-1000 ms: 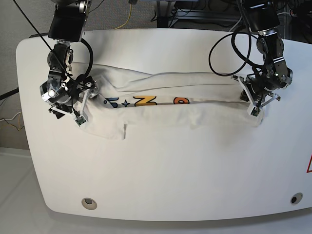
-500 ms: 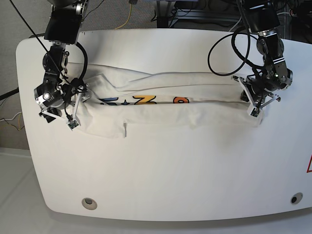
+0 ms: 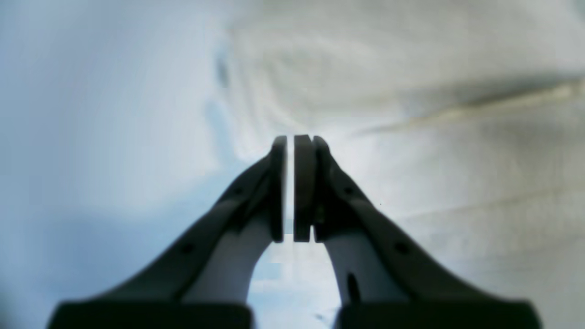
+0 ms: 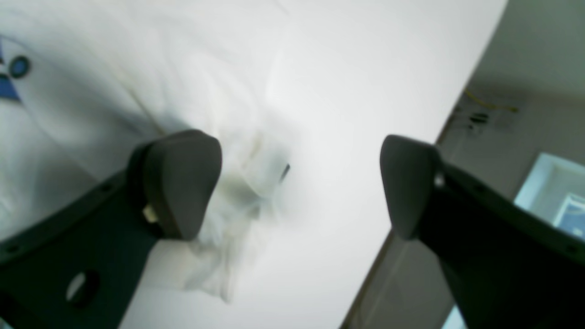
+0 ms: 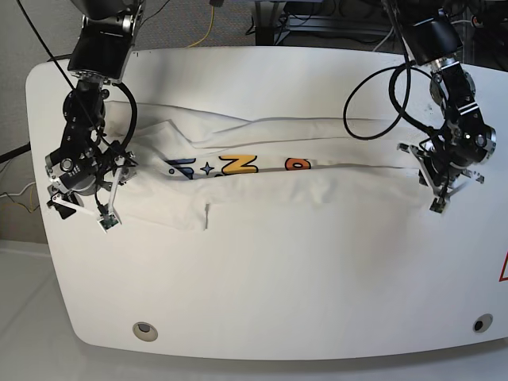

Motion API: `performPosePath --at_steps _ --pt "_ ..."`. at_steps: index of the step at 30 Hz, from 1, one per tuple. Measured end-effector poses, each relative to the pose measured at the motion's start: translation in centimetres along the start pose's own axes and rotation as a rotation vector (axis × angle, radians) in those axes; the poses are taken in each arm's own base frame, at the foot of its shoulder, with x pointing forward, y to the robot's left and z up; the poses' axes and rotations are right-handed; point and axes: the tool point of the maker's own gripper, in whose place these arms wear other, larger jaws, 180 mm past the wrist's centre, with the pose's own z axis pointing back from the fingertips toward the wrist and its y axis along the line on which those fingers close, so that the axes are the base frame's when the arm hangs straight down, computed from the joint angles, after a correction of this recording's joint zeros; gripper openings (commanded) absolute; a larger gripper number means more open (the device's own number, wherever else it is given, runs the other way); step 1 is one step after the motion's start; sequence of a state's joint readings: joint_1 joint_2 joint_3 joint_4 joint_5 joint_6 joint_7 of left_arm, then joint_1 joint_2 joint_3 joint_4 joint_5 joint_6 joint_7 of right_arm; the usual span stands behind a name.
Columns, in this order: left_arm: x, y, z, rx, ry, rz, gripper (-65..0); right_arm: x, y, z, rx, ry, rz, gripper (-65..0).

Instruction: Fold the T-shirt properly

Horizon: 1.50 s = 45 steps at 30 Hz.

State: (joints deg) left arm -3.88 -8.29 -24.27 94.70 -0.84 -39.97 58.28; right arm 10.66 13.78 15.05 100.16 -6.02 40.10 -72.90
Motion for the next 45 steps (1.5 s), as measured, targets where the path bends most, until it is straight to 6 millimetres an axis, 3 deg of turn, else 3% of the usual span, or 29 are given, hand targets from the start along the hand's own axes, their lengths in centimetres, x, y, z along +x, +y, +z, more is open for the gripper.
performPosePath --at_steps 6,12,23,30,38,45 --pt "2.9 1.1 1.2 0.038 -0.047 -0.015 -63.2 1.5 -1.4 1.1 -0.035 -0.015 -0.009 -9.2" --pt "2.0 1.2 1.2 0.042 -0.002 -0.015 -63.2 2.4 -1.1 1.1 -0.021 -0.025 -0.032 -9.2" --pt "1.6 1.0 1.1 0.038 0.002 -0.013 -63.2 5.2 0.7 -1.9 0.119 -0.079 -0.170 -9.2" --pt "0.8 0.7 1.0 0.031 0.022 -0.014 -63.2 5.0 1.9 -4.5 0.222 -0.065 -0.278 -9.2" --pt "0.8 1.6 1.3 0.051 0.025 -0.025 -63.2 5.1 0.9 -6.2 0.273 -0.105 -0.410 -9.2" --pt "0.8 1.7 1.3 0.052 0.025 -0.026 -63.2 4.5 1.4 -7.5 0.316 -0.113 -0.479 -9.2"
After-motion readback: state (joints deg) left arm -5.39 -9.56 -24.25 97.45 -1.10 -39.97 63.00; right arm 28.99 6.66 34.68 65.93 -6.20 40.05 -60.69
